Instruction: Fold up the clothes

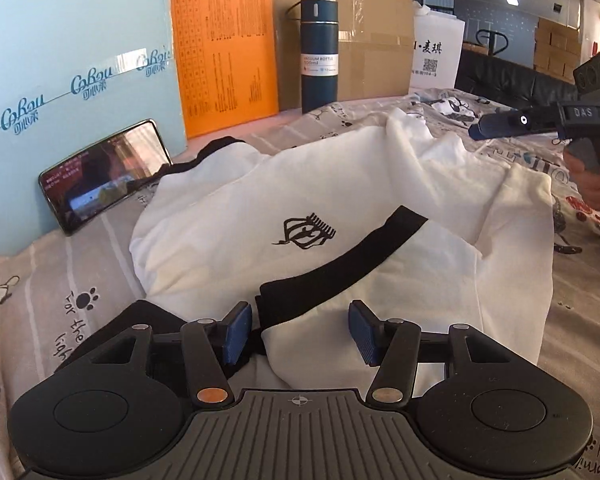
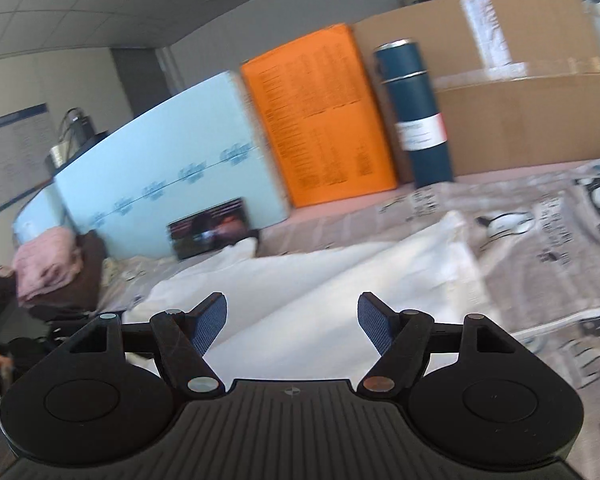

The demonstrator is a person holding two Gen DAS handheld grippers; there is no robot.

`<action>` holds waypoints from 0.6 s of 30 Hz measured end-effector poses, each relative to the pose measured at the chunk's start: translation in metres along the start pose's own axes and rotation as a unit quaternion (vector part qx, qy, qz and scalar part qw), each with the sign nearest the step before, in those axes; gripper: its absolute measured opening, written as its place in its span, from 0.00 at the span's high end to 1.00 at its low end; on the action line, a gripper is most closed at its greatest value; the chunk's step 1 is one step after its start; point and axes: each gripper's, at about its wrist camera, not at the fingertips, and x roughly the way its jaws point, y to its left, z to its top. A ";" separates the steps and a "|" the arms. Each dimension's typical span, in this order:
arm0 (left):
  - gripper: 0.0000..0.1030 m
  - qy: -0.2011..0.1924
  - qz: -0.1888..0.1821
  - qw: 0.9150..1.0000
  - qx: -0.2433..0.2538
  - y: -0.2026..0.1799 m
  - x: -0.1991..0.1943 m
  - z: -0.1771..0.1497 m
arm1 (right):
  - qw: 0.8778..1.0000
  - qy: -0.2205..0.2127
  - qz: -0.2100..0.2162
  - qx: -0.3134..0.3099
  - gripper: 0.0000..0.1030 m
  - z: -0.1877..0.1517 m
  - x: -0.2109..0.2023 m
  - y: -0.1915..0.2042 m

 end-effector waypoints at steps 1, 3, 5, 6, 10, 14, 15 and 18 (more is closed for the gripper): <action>0.52 -0.003 0.000 1.000 0.000 0.000 0.001 0.000 | 1.000 0.013 0.018 -0.003 0.31 -0.004 0.008 0.013; 0.65 -0.010 0.003 1.000 0.017 -0.004 -0.001 -0.001 | 0.999 0.032 0.040 -0.008 0.31 -0.010 0.027 0.038; 0.81 -0.019 0.011 0.999 0.031 -0.010 -0.003 -0.003 | 0.997 0.055 0.053 -0.018 0.31 -0.014 0.047 0.059; 0.84 -0.025 0.015 0.999 0.037 -0.013 -0.006 -0.004 | 0.996 0.068 0.057 -0.026 0.32 -0.016 0.057 0.068; 0.93 -0.064 0.030 0.996 0.053 -0.027 -0.023 -0.008 | 0.991 0.108 0.063 -0.048 0.55 -0.030 0.082 0.088; 0.94 -0.122 0.024 0.991 0.051 -0.044 -0.051 -0.012 | 0.991 0.096 0.077 -0.056 0.88 -0.035 0.072 0.090; 0.94 -0.139 0.024 0.989 0.047 -0.048 -0.060 -0.014 | 0.991 0.087 0.087 -0.054 0.89 -0.035 0.067 0.091; 0.94 -0.212 0.018 0.977 0.012 -0.057 -0.092 -0.024 | 0.991 0.049 0.116 -0.050 0.89 -0.031 0.038 0.094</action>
